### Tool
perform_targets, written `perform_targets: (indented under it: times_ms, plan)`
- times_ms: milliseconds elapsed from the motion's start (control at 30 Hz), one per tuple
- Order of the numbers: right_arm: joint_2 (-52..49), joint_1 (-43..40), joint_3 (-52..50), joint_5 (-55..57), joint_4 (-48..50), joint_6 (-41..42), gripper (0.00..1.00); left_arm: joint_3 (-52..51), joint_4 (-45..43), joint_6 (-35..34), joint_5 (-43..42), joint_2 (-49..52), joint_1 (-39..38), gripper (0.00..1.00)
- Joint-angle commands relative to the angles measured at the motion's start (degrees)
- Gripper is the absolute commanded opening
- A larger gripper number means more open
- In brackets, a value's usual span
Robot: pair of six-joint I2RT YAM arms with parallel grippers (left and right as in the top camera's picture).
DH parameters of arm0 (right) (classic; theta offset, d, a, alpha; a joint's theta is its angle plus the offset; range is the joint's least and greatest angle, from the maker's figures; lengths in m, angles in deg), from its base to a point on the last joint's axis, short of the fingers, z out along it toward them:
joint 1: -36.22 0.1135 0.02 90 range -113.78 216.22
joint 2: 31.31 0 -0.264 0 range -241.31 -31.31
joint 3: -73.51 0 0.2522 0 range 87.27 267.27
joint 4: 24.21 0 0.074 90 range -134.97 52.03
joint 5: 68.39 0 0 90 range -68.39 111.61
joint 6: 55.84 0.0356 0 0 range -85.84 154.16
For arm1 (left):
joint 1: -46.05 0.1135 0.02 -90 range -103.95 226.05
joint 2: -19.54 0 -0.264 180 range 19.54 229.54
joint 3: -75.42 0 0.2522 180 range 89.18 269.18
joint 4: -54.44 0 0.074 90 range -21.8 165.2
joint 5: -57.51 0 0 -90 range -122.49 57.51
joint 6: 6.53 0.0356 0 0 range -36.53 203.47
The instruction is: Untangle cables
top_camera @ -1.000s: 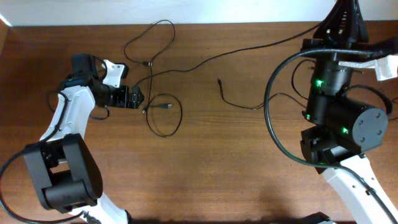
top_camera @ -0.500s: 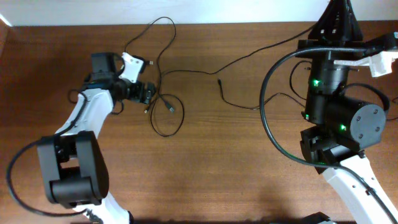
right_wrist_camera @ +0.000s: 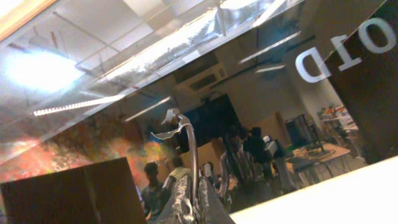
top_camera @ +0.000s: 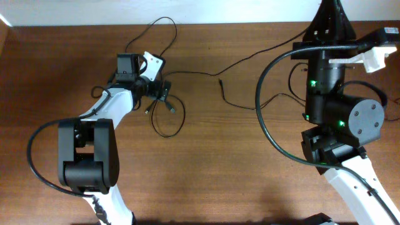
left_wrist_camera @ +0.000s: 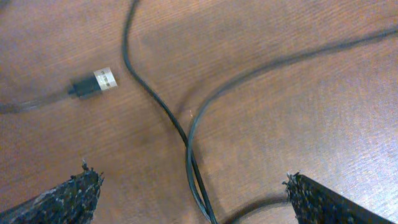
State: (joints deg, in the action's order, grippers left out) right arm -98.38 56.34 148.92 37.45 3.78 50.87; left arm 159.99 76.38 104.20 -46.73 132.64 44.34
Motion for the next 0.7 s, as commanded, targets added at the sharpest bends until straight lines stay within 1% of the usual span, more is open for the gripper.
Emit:
perform_targets:
  times_ms: [0, 67, 133, 200, 333, 400, 533, 667]
  plan:
    - [0.2, -0.3, 0.3, -2.4, -0.1, 0.3, 0.04, -0.1, -3.7, -0.4, 5.4, 1.2, -1.5, 0.99]
    - [0.2, -0.3, 0.3, -2.4, -0.3, 0.3, 0.04, -0.1, -6.0, -0.1, 5.3, 2.1, -2.2, 0.99]
    - [0.2, -0.3, 0.3, -3.1, -0.5, 0.3, 0.04, -0.1, -7.6, 4.0, 5.3, 3.7, -3.0, 1.0]
    - [0.2, -0.3, 0.3, -3.7, -0.5, 0.2, 0.04, -0.1, -7.4, 7.4, 5.2, 4.6, -3.5, 0.99]
    - [0.2, -0.3, 0.3, -3.7, -1.0, 0.2, 0.04, -0.1, -6.0, 10.5, 4.0, 4.9, -3.7, 0.99]
    - [0.2, -0.3, 0.3, -3.7, -2.6, 0.2, 0.04, -0.1, -6.4, 13.9, 4.0, 5.8, -3.7, 0.99]
    - [0.2, -0.3, 0.3, -3.7, -3.9, 0.2, 0.04, -0.1, -11.3, 13.8, 3.5, 10.3, -4.0, 0.99]
    - [0.2, -0.3, 0.3, -3.7, -3.9, 0.2, 0.04, -0.1, -14.2, 13.9, 3.1, 11.7, -5.3, 0.93]
